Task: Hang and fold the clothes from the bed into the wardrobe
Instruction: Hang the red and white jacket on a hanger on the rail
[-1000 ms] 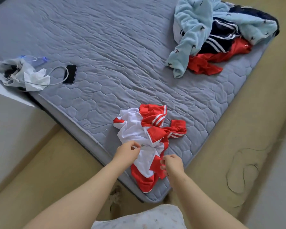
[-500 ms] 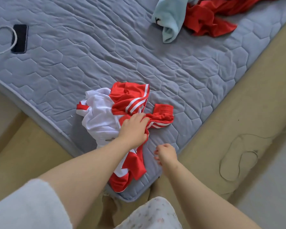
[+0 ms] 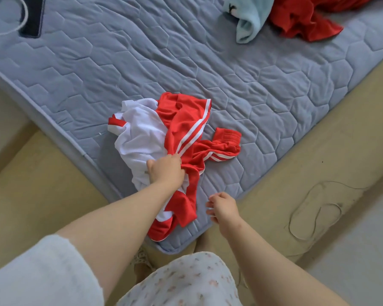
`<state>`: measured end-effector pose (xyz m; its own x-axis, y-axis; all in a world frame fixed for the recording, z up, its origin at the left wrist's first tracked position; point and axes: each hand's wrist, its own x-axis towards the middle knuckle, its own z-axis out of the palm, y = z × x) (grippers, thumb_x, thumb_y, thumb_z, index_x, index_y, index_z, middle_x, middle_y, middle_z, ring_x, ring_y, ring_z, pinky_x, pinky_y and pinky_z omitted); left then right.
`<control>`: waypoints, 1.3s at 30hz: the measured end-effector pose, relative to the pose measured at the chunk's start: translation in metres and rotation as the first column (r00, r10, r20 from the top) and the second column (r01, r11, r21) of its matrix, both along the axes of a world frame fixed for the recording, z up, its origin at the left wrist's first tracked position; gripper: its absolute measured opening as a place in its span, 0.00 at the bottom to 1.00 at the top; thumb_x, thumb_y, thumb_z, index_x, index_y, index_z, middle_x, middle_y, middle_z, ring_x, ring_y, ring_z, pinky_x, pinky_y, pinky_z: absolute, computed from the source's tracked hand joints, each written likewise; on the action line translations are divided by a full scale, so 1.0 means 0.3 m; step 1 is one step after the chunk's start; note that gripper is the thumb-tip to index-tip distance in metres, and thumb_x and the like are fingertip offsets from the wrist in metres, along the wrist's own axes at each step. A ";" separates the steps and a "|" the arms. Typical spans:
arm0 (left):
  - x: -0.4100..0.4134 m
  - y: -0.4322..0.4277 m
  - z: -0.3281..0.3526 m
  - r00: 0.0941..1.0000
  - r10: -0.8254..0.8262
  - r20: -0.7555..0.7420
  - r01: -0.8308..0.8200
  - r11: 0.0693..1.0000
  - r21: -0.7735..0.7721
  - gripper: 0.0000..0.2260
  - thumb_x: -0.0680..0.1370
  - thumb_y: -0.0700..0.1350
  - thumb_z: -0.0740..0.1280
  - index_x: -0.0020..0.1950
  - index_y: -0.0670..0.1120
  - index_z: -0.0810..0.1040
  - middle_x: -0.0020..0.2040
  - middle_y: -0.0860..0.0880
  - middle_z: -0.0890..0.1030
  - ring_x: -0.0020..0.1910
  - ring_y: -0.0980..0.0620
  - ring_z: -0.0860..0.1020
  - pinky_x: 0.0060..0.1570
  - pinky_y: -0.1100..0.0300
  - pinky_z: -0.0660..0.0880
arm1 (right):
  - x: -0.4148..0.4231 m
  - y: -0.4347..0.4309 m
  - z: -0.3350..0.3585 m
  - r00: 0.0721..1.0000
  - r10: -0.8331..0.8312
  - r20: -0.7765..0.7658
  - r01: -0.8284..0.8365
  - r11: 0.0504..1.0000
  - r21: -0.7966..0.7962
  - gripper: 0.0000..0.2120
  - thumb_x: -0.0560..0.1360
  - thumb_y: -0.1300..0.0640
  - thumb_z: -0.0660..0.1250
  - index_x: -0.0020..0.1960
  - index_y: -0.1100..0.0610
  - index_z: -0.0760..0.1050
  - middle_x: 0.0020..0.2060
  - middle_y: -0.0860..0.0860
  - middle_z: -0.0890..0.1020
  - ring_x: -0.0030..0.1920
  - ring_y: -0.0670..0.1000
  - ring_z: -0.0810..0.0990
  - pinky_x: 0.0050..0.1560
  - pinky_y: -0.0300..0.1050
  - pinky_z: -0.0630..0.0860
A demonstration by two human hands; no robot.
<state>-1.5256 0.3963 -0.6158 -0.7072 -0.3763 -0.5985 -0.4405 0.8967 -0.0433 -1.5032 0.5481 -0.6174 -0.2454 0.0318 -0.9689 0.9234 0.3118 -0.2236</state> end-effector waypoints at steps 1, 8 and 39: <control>0.010 -0.013 0.016 0.998 0.068 -0.011 -0.067 0.996 0.063 0.07 0.78 0.49 0.60 0.53 0.49 0.72 0.50 0.49 0.78 0.53 0.45 0.76 0.53 0.53 0.63 | 0.001 -0.014 0.020 0.999 0.045 -0.028 -0.045 0.999 -0.016 0.11 0.77 0.64 0.56 0.38 0.55 0.68 0.33 0.52 0.74 0.30 0.48 0.70 0.28 0.38 0.63; 0.139 -0.168 0.268 0.857 0.486 -0.170 -0.337 0.779 0.530 0.13 0.73 0.54 0.66 0.34 0.51 0.66 0.31 0.54 0.75 0.34 0.53 0.73 0.33 0.61 0.65 | 0.021 -0.135 0.206 0.852 0.288 -0.438 -0.310 0.950 0.022 0.31 0.72 0.66 0.63 0.73 0.51 0.61 0.61 0.50 0.70 0.52 0.47 0.73 0.58 0.47 0.71; 1.864 -0.911 1.084 -0.764 0.565 -0.312 -0.408 -0.047 0.912 0.09 0.75 0.43 0.66 0.36 0.45 0.71 0.33 0.50 0.71 0.33 0.52 0.68 0.32 0.60 0.62 | 1.148 -1.311 1.105 0.437 0.322 -0.840 -0.737 0.663 -0.129 0.10 0.77 0.61 0.60 0.37 0.56 0.73 0.31 0.50 0.73 0.32 0.48 0.69 0.33 0.41 0.66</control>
<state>-0.9664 0.1232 -0.2907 0.3942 -0.8748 -0.2817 -0.0511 -0.3269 0.9437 -1.1588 0.1548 -0.2859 -0.6299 -0.7125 -0.3090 0.0584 0.3533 -0.9337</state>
